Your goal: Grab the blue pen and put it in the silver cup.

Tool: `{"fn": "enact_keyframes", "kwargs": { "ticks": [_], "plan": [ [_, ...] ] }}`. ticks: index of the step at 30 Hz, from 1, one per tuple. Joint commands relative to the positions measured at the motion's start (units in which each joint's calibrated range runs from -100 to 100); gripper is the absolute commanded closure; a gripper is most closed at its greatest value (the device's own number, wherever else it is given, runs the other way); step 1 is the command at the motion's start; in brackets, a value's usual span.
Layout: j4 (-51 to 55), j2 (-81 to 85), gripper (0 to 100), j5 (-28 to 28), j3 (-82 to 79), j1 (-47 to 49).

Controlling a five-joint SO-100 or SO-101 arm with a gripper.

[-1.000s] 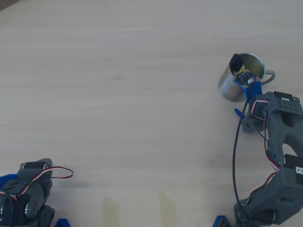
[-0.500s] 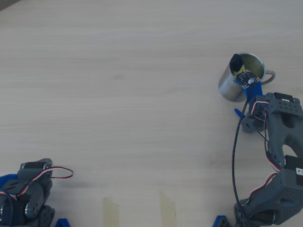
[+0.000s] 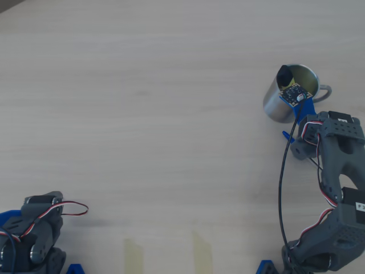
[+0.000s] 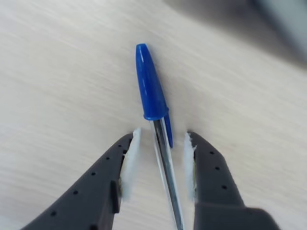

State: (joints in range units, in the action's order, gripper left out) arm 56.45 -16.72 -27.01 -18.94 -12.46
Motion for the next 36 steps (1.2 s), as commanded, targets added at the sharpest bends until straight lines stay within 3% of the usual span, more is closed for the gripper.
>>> {"fn": "enact_keyframes", "kwargs": {
  "ticks": [1, 7, 36],
  "plan": [
    [-0.5, 0.3, 88, -0.2, -0.9, -0.3],
    [-0.5, 0.3, 98, 0.1, -0.9, -0.3],
    [0.4, 0.8, 98, -0.2, -1.9, -0.2]
  ]
}}
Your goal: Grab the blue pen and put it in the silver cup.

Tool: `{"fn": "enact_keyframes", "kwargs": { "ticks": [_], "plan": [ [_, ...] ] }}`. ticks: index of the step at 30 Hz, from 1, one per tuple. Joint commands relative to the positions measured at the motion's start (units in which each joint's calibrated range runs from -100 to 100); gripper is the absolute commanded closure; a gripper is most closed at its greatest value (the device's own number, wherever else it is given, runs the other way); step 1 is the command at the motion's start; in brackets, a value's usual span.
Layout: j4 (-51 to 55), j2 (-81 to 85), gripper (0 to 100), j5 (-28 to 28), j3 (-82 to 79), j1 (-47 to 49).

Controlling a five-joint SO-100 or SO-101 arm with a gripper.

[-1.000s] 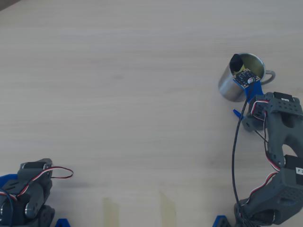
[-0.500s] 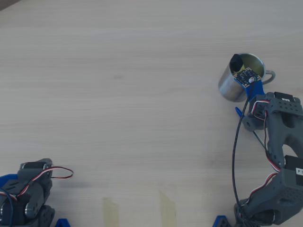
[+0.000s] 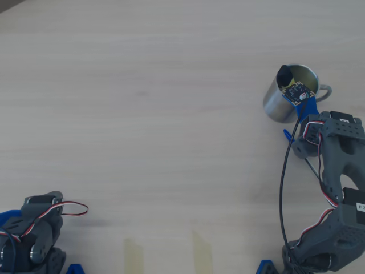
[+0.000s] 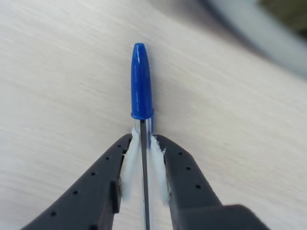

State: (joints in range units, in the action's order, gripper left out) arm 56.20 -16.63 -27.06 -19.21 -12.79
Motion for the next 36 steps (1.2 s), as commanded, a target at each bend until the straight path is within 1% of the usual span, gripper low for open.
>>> {"fn": "enact_keyframes", "kwargs": {
  "ticks": [1, 12, 30, 36],
  "plan": [
    [0.6, 1.5, 98, -0.2, -1.9, 0.1],
    [0.7, 9.2, 98, -0.2, -5.5, 0.7],
    [6.1, 20.0, 98, -0.3, -5.5, 1.6],
    [6.2, 25.0, 98, -0.4, -5.5, 4.1]
  ]
}}
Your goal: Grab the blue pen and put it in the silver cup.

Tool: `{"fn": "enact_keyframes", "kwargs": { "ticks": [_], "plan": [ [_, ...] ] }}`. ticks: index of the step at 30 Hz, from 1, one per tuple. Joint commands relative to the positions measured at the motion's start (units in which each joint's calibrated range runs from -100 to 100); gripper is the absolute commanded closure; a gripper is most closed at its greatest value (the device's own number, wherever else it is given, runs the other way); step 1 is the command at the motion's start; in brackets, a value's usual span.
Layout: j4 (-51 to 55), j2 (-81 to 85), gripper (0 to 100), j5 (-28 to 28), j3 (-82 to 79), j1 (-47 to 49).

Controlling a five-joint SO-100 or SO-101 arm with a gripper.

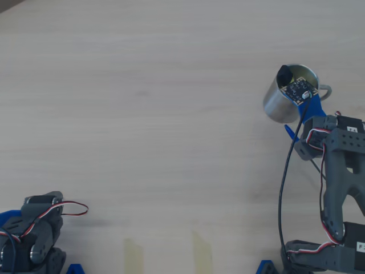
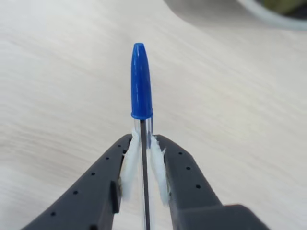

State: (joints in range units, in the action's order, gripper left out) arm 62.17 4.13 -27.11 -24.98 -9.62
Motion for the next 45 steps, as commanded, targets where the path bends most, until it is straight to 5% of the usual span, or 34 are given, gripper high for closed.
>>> {"fn": "enact_keyframes", "kwargs": {
  "ticks": [1, 31, 45],
  "plan": [
    [0.3, 5.3, 98, -0.8, 0.2, 1.3],
    [1.8, 40.1, 98, -3.6, -2.2, 14.0],
    [0.6, 49.7, 98, -16.1, -1.8, 19.7]
  ]
}}
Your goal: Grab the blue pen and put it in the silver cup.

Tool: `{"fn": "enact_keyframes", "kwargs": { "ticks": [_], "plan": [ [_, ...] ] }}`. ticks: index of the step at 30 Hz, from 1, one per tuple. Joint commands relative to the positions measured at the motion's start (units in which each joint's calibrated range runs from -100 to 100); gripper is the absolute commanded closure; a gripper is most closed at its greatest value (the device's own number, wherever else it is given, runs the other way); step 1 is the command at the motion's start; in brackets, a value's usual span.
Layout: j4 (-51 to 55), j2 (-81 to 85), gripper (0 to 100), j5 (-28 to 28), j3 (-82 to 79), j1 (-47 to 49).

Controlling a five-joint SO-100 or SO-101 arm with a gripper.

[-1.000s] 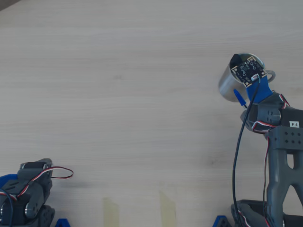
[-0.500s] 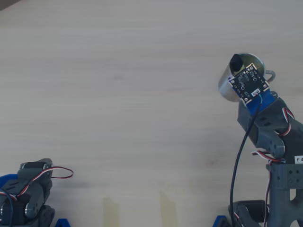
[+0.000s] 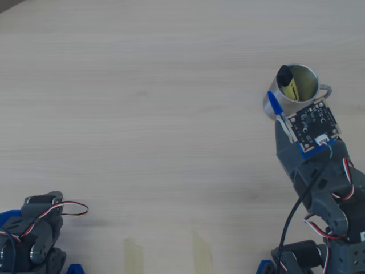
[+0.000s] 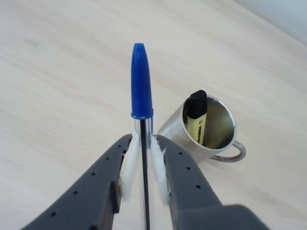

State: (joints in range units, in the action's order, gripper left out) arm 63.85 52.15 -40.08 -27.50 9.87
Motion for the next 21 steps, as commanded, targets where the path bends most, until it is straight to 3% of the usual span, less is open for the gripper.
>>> {"fn": "enact_keyframes", "kwargs": {
  "ticks": [1, 10, 14, 21],
  "plan": [
    [-2.4, 1.9, 98, -4.8, 0.3, 0.2],
    [-15.4, 2.5, 98, -8.0, 0.0, 1.8],
    [-22.0, 2.2, 98, -12.2, -0.9, 3.6],
    [-41.1, 2.5, 98, -16.8, -12.4, 3.7]
  ]
}}
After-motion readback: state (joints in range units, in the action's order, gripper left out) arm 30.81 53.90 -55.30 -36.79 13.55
